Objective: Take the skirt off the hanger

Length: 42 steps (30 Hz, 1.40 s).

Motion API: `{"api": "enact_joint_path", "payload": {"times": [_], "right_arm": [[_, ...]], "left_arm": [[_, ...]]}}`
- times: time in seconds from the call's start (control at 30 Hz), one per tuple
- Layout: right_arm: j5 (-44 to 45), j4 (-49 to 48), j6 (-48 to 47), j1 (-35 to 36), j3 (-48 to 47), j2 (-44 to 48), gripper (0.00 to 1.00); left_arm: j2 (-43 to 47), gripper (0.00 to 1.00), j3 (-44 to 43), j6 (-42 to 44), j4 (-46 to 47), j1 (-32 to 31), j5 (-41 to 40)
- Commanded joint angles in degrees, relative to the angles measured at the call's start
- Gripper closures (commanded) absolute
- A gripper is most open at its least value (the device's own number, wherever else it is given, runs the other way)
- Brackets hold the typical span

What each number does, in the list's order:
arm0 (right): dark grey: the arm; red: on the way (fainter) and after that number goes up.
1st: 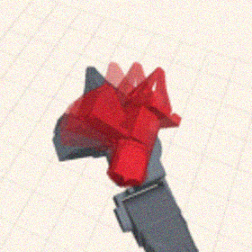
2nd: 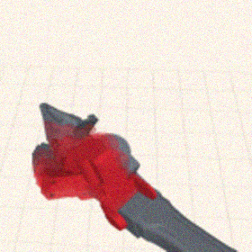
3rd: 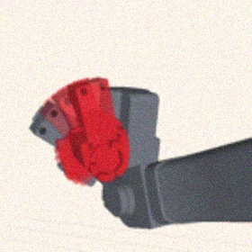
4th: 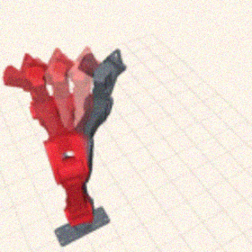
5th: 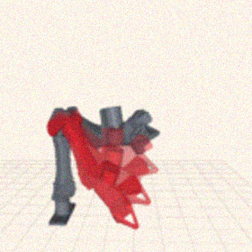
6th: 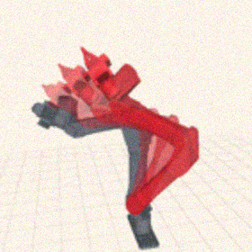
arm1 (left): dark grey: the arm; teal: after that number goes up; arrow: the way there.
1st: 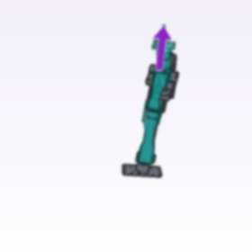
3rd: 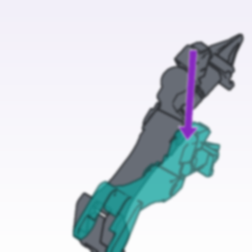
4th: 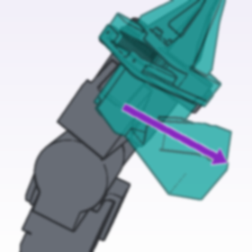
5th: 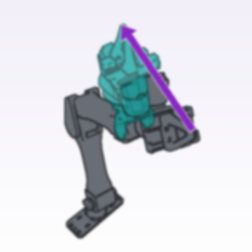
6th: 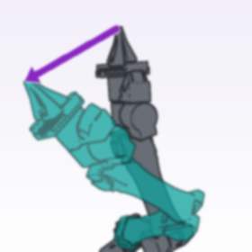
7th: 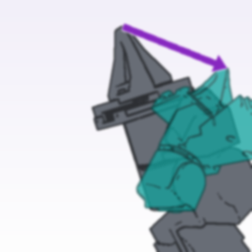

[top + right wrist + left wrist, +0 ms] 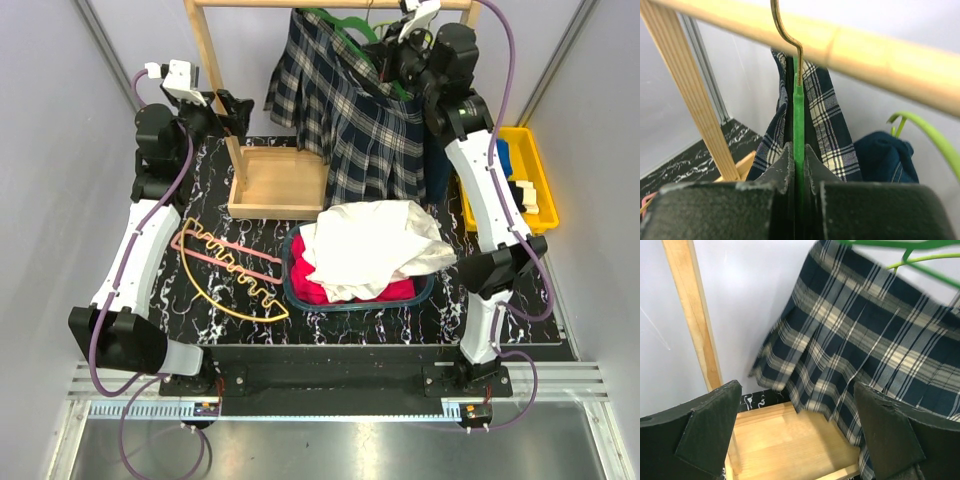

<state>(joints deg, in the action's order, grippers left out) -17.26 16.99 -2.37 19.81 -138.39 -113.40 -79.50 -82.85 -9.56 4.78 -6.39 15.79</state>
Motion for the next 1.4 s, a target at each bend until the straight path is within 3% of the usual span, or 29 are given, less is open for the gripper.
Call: {"api": "enact_joint_path", "payload": {"times": [0.0, 0.17, 0.43, 0.5, 0.63, 0.7, 0.83, 0.9, 1.13, 1.37], "right_arm": [[-0.76, -7.77, 0.17, 0.23, -6.19, 8.81, 1.0], [-3.74, -4.96, 1.93, 0.23, -2.34, 15.73, 1.0], [-11.66, 1.9, 12.47, 0.23, 27.6, 38.5, 1.0], [-12.01, 4.26, 14.23, 0.23, 29.92, 43.26, 1.0], [-12.45, 10.16, 14.06, 0.23, 29.93, 45.9, 1.0], [-12.36, 10.25, 14.59, 0.23, 29.32, 46.17, 1.0], [-12.45, 11.04, 14.24, 0.22, 24.76, 44.59, 1.0], [-12.54, 12.36, 13.63, 0.31, 22.91, 43.27, 1.0], [-13.15, 14.82, 13.27, 0.23, 16.93, 40.2, 1.0], [-13.94, 15.87, 13.18, 0.23, 12.01, 37.12, 1.0]], "left_arm": [[0.84, 0.01, -1.7, -1.51, 3.93, 0.24, 2.05], [1.19, 0.01, -1.7, -0.81, 3.84, -0.54, 6.61], [0.14, 0.01, -2.49, -2.83, 7.44, -0.99, 10.12], [-0.39, 0.01, -3.63, -5.19, 8.75, -0.99, 11.62], [-3.71, 0.01, -7.58, -13.62, 11.48, -0.99, 20.64], [-5.65, 0.01, -11.52, -21.87, 13.15, -0.99, 26.28], [-13.63, 0.01, -21.44, -37.87, 14.47, -0.81, 46.2], [-15.85, 0.01, -24.45, -45.7, 17.71, 0.59, 52.29], [-19.46, 0.01, -33.51, -53.89, 23.17, 10.25, 52.23], [-15.07, 0.01, -23.33, -58.37, 31.96, 10.0, 53.82]]}}
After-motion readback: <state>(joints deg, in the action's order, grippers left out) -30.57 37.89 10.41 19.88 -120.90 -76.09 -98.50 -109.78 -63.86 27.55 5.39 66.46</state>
